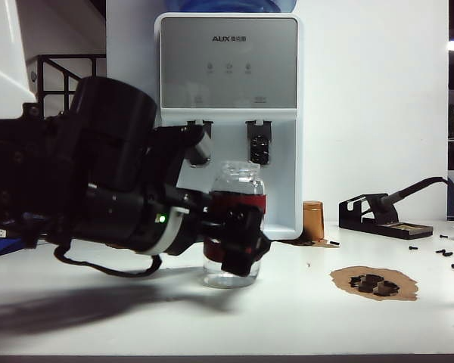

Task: Pick up the water bottle with two loops of red belts, then reach the front water dispenser and gently press the gray-black baffle horizontally to get a little water.

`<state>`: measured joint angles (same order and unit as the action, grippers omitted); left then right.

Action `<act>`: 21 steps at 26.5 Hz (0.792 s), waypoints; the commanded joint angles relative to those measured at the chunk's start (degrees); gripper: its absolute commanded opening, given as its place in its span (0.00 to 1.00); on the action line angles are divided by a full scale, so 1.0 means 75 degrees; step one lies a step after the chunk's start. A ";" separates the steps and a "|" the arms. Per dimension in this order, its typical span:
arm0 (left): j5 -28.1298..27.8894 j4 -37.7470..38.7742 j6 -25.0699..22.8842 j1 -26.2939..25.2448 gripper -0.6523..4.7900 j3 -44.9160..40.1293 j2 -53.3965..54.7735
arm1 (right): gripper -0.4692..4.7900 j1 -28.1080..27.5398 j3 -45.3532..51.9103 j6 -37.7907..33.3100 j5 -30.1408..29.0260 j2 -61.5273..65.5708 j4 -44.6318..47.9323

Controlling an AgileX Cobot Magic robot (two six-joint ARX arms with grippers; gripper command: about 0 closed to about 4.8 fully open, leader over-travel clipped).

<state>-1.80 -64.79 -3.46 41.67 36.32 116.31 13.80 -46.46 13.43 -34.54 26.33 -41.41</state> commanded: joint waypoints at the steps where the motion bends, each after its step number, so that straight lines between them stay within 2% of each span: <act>1: 0.0000 0.0125 -0.0079 -0.0058 1.00 -0.0035 0.0061 | 0.99 0.0012 -0.0029 -0.0052 -0.0052 -0.0015 0.0020; 7: 0.0714 0.0006 -0.0076 -0.0055 1.00 -0.0035 0.0061 | 0.99 0.0012 -0.0032 -0.0064 -0.0052 -0.0017 0.0023; 10: 0.0962 0.0020 -0.0082 -0.0055 1.00 -0.0041 0.0061 | 0.98 0.0012 -0.0032 -0.0417 -0.0055 -0.0050 0.0026; 13: 0.1390 0.0055 -0.0079 -0.0254 1.00 -0.0163 0.0061 | 0.97 0.0012 -0.0032 -0.0475 -0.0093 -0.0271 0.0026; 16: 0.1463 0.0047 -0.0082 -0.0312 1.00 -0.0379 0.0058 | 0.98 0.0012 -0.0029 -0.0481 -0.0105 -0.0618 0.0017; 18: 0.1658 -0.0099 -0.0099 -0.0367 1.00 -0.0635 0.0058 | 0.98 0.0012 -0.0029 -0.0533 -0.0050 -0.0848 0.0012; 21: 0.1851 -0.0895 -0.0321 -0.0434 1.00 -0.1145 0.0058 | 0.98 0.0012 -0.0029 -0.0985 -0.0038 -0.1067 -0.0023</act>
<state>11.40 -68.25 -4.60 38.39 28.53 117.01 13.80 -46.48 7.92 -34.72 18.59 -41.78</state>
